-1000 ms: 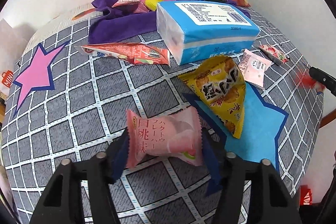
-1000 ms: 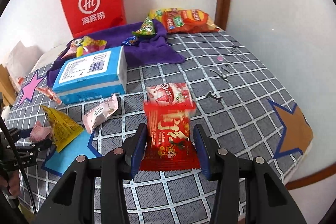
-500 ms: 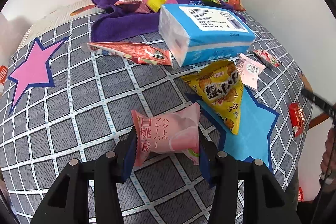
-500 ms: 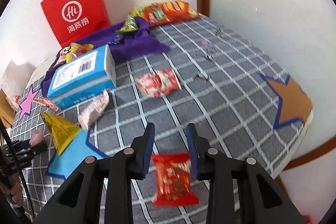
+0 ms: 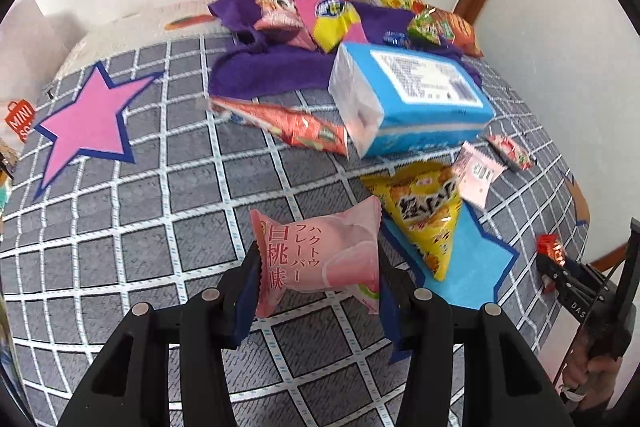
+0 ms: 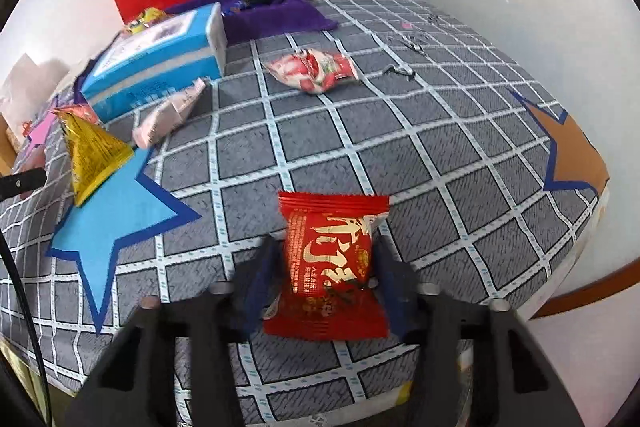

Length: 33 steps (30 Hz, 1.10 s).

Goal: Organize snacks
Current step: 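Carry the pink candy in the left tool and red packet in the right tool toward the towel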

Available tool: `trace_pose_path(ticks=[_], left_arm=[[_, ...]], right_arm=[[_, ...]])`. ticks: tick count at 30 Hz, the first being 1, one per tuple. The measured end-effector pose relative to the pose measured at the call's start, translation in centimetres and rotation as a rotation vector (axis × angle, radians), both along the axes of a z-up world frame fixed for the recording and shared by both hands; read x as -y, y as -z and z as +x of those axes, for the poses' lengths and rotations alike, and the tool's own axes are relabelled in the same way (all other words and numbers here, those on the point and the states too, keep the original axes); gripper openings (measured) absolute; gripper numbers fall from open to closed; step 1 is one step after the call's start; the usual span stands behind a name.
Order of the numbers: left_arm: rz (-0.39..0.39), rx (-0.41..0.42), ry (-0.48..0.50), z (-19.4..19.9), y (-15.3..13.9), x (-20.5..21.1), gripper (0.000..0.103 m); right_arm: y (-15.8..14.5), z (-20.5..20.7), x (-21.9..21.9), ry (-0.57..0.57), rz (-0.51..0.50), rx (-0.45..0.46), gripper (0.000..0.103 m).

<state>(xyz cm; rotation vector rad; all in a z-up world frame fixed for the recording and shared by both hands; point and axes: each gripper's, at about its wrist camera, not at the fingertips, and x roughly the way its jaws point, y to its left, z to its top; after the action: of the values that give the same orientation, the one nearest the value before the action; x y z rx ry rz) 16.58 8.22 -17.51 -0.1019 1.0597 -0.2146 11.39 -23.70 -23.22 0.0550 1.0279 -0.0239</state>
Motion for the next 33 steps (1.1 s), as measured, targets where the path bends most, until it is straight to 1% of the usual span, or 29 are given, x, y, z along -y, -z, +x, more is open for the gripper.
trace_pose_path(ticks=[3,8,15,18,23,30,33], left_arm=[[-0.001,0.018,-0.011,-0.2,-1.0,0.1,0.048],[-0.007,0.054,-0.023,-0.5,-3.2,0.3,0.048],[-0.022,0.106,-0.036,0.3,-6.4,0.9,0.048],[-0.025,0.121,-0.039,1.1,-7.4,1.3,0.048],[-0.018,0.141,-0.047,2.8,-8.7,1.7,0.048],[-0.04,0.174,-0.039,5.2,-10.2,2.0,0.048],[-0.035,0.188,-0.04,6.3,-10.7,2.2,0.048]], right_arm=[[-0.8,0.3,0.2,-0.009,0.005,0.014,0.038],[-3.8,1.2,0.3,-0.023,0.024,0.065,0.038],[-8.4,3.9,-0.3,-0.069,0.061,0.133,0.038],[-9.8,5.5,-0.6,-0.08,0.065,0.146,0.039],[-11.6,8.1,-1.3,-0.108,0.067,0.175,0.039],[-13.4,11.4,-2.3,-0.132,0.086,0.2,0.039],[-14.2,12.9,-2.8,-0.147,0.087,0.216,0.039]])
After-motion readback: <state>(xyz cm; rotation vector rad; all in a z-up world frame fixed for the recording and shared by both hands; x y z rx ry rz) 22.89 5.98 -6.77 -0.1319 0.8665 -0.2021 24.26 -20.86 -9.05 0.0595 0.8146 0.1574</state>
